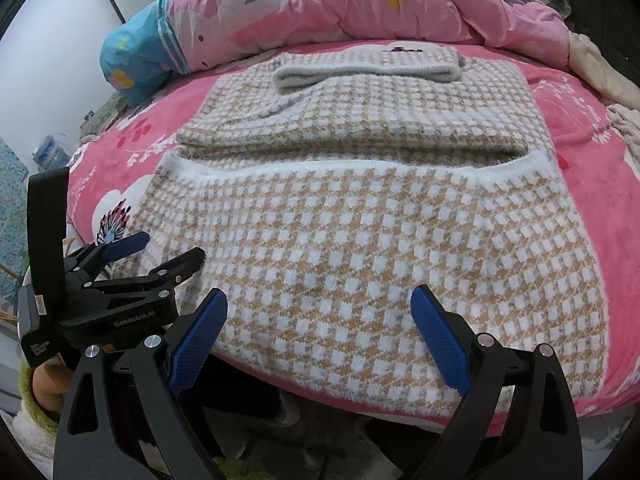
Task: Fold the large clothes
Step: 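Reach the left gripper to the coat's white-trimmed side edge and grasp it, then grasp the same coat edge with the right gripper beside the left gripper, then lift the held coat edge with both grippers and fold it over the coat, then lay the folded edge flat on the coat and open both grippers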
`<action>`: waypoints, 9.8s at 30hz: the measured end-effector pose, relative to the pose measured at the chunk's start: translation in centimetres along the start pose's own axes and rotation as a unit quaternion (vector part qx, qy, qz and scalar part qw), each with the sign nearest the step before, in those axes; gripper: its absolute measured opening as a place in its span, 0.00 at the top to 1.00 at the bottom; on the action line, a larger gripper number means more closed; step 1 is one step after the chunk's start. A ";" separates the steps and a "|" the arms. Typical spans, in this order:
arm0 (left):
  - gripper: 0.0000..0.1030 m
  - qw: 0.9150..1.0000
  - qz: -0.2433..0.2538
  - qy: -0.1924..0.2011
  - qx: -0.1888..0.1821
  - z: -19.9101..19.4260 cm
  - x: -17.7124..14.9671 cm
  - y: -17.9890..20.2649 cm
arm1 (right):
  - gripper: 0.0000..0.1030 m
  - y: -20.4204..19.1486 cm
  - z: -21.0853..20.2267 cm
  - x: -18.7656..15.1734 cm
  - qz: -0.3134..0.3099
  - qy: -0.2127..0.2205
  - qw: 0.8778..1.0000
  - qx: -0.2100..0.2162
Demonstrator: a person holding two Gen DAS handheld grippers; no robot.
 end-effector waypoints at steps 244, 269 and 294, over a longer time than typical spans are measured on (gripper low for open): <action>0.93 0.988 0.012 0.156 0.014 2.9 29.8 -3.1 | 0.92 15.9 -4.6 28.9 -0.098 0.157 0.968 -0.170; 0.60 0.990 -0.085 -0.034 -0.108 17.2 28.7 -2.4 | 0.40 21.3 9.2 29.9 0.020 0.021 1.000 0.008; 0.52 0.997 -0.005 0.034 -0.067 7.4 13.9 -3.9 | 0.32 18.3 -1.6 10.6 0.015 0.041 0.993 -0.112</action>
Point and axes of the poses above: each gripper's, at about its wrist camera, not at the fingertips, and z roughly the way its jaws point, y to its right, x to its top, the point moved 8 cm from there along z, roughly the way its jaws point, and after that the axes turned 11 degrees about x, right-handed, at the moved point
